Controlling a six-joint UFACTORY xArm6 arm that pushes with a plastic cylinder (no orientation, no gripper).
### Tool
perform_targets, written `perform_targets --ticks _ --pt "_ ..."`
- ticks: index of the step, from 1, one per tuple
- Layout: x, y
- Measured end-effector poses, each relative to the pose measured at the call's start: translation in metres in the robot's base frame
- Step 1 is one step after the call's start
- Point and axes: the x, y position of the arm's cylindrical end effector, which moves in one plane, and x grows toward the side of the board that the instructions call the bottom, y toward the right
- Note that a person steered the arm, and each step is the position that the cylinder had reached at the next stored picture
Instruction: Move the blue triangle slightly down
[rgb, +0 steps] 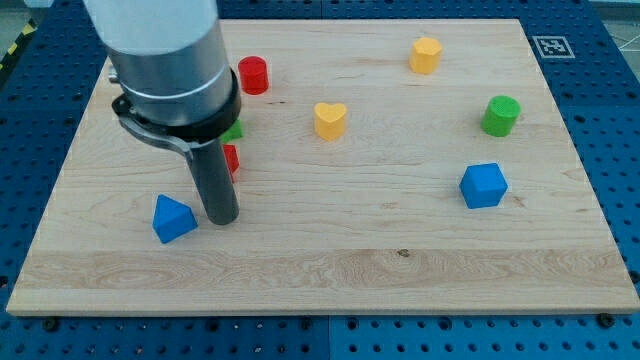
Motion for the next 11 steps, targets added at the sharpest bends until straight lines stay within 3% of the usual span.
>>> perform_targets --ticks 3,5,11 --pt "-0.025 -0.017" --pt "-0.011 -0.067" --pt "0.017 -0.032"
